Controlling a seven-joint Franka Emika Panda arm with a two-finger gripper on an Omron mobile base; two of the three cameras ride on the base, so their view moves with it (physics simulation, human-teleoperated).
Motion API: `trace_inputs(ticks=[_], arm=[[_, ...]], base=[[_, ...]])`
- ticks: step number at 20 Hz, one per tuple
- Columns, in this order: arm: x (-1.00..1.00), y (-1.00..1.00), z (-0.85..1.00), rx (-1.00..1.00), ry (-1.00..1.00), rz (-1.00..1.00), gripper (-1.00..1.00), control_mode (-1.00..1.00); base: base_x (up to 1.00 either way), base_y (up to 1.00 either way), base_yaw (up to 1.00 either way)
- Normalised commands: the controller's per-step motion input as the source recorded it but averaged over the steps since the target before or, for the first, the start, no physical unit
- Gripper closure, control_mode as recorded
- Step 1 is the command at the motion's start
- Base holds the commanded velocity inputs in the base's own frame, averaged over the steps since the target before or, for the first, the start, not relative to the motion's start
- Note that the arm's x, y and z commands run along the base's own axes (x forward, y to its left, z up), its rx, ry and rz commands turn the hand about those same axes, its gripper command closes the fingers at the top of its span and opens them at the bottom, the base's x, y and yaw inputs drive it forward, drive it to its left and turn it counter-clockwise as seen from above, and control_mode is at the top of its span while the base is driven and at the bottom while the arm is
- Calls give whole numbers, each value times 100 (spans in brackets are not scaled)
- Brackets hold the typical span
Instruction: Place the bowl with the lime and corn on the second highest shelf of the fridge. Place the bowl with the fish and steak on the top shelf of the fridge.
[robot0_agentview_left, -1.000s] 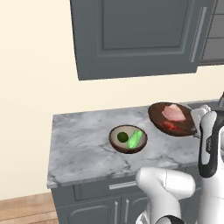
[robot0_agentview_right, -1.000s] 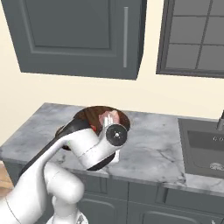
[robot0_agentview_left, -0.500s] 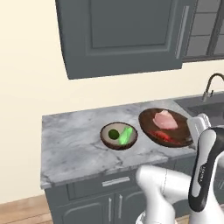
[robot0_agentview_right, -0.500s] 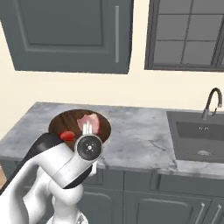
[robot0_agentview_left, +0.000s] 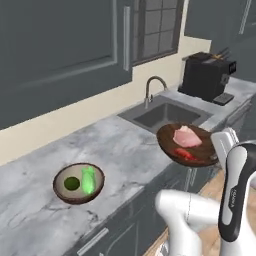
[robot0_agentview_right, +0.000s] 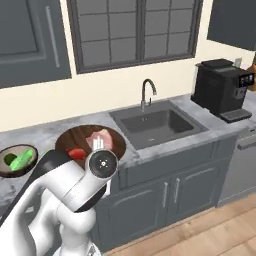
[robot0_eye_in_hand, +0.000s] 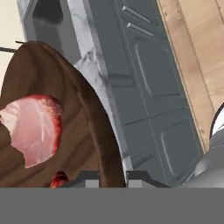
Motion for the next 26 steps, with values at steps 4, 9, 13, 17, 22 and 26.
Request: trace_inputs(ticks=[4,9,13,17,22,26], arm=[[0,0,0,0,0,0,100,100],[0,0,0,0,0,0,100,100],[0,0,0,0,0,0,100,100],[0,0,0,0,0,0,100,100],[0,0,0,0,0,0,100,100],[0,0,0,0,0,0,100,100]], base=[[0,-44,-81],[0,-67,-76],[17,-89,-65],[96,-68,-42],[100,-29,-21],[100,-1,-10]])
